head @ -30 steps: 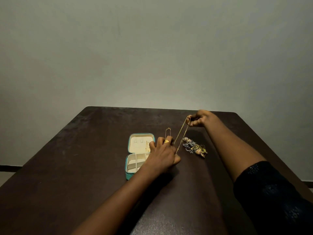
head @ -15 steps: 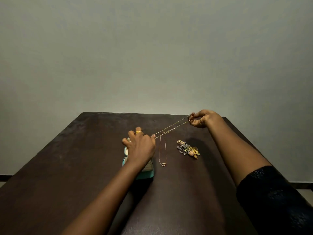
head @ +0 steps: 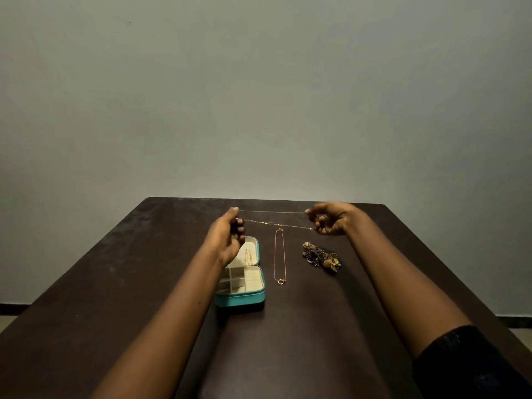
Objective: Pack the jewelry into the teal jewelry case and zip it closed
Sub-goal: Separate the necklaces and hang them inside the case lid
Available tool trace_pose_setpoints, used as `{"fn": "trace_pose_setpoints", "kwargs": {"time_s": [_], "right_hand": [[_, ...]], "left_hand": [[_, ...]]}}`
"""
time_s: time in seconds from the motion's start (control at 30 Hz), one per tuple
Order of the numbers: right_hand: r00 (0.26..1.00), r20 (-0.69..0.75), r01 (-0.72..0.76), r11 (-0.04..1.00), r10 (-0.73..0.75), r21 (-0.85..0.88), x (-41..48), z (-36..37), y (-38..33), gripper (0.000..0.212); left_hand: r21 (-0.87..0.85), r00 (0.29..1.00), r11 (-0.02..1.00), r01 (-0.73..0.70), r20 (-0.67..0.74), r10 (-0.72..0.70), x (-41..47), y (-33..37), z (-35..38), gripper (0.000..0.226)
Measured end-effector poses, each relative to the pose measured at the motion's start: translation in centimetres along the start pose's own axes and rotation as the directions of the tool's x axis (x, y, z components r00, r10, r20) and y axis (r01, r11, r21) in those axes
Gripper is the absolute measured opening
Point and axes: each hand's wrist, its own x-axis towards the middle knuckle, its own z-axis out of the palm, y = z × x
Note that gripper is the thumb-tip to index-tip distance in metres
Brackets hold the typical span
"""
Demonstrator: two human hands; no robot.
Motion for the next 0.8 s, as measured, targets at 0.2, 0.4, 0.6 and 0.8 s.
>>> {"fn": "trace_pose_setpoints", "kwargs": {"time_s": [0.2,0.4,0.6,0.8], "right_hand": [[0.992,-0.077,0.087,0.979,-0.103,-0.186,-1.5,2.7,2.3,0.016],[0.997,-0.070,0.041,0.998,-0.045,-0.050,-2.0,4.2,2.7,0.025],[0.998,0.018,-0.059,0.997,0.058,0.056,-2.3,4.8,3.1,0.028],[0.997,-0.037,-0.069,0.993,0.072,0.095,-2.4,5.4,3.2,0.032]], "left_hand": [[-0.428,0.990,0.904,0.001,-0.127,-0.061,0.2,0.5,0.1,0.023],[-0.329,0.980,0.943,-0.046,-0.200,-0.022,-0.1,0.4,0.4,0.025],[-0.395,0.962,0.918,-0.019,-0.258,-0.091,-0.4,0.3,-0.8,0.028],[-0.314,0.971,0.949,0.036,-0.215,-0.108,-0.8,-0.5,-0.9,0.033]]}}
